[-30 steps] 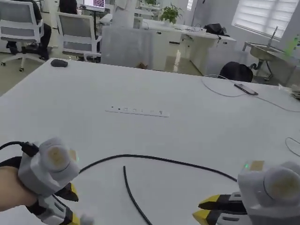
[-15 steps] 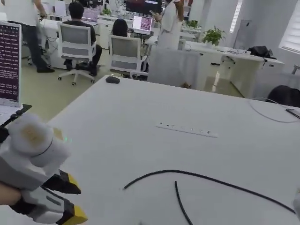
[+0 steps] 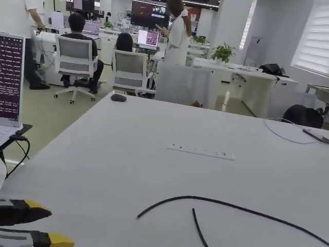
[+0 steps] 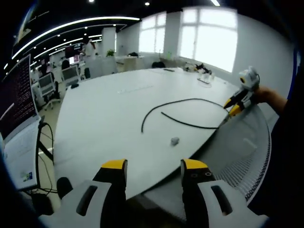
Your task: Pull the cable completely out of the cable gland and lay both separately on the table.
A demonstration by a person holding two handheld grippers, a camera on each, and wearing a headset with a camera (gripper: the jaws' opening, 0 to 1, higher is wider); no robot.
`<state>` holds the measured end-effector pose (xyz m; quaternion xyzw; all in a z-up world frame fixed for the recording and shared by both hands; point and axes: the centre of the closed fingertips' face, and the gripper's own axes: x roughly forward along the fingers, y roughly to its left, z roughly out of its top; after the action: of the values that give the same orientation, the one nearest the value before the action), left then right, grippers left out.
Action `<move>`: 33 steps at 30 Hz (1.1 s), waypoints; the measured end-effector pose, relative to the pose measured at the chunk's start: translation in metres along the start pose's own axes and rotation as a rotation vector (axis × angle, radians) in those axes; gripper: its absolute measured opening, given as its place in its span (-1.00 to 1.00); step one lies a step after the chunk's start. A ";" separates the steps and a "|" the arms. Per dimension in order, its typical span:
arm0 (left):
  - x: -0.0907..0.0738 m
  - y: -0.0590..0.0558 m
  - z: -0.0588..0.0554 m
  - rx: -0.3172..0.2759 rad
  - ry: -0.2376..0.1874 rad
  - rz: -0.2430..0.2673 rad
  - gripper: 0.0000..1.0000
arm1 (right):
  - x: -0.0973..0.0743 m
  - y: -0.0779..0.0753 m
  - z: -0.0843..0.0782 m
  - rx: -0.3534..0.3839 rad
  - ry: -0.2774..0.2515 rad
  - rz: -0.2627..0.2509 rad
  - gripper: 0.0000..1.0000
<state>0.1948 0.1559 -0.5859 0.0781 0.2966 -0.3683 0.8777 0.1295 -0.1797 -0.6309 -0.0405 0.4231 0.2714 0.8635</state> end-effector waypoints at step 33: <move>0.011 0.008 -0.003 -0.056 -0.008 -0.004 0.07 | 0.002 0.001 -0.006 0.130 0.008 -0.024 -0.19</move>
<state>0.2053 0.1560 -0.5958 0.0512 0.3033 -0.3619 0.8800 0.1256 -0.1800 -0.6357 0.0093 0.4429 0.2329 0.8658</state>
